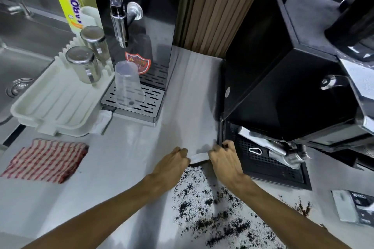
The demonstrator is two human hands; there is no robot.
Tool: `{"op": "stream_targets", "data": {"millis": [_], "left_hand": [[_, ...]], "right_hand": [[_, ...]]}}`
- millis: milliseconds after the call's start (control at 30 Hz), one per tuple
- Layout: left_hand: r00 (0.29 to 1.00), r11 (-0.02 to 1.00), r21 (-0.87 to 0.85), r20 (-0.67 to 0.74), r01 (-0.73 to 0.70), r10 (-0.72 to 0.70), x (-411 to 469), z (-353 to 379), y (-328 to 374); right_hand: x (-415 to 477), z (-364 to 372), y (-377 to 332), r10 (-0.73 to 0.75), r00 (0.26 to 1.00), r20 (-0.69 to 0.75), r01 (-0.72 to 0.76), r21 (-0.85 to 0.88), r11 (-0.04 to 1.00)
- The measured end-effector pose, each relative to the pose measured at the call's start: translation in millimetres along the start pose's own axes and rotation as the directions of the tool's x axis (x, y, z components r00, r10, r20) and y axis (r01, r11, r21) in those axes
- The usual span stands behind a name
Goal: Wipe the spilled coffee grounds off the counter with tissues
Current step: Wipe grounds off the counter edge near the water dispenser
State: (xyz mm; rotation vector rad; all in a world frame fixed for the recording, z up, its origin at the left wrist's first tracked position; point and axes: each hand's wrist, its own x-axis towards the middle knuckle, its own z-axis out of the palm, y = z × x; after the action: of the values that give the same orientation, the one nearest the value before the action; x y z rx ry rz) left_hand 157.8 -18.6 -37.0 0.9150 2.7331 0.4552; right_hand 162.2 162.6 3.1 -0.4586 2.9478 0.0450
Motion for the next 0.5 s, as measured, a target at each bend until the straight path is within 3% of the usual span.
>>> {"op": "stream_targets", "data": {"millis": [133,300,500], "left_hand": [[0.998,0.997,-0.075,-0.064,-0.03,0.025,5.1,-6.2,-8.9],[0.984,0.992,-0.098,-0.151,0.082,-0.097,43.0,-22.2,-22.5],[0.995,1.0,-0.002,-0.093,0.017,-0.017,24.2,-4.2,-15.3]], "right_hand": [[0.1,-14.3,7.1,0.065,0.998,-0.011,-0.064,0.043,0.997],[43.9,-8.8,19.3,0.11,0.994,-0.017,-0.111,-0.136,0.984],[25.4,14.6,16.7,0.096,0.995,0.007,-0.094,-0.126,0.988]]}}
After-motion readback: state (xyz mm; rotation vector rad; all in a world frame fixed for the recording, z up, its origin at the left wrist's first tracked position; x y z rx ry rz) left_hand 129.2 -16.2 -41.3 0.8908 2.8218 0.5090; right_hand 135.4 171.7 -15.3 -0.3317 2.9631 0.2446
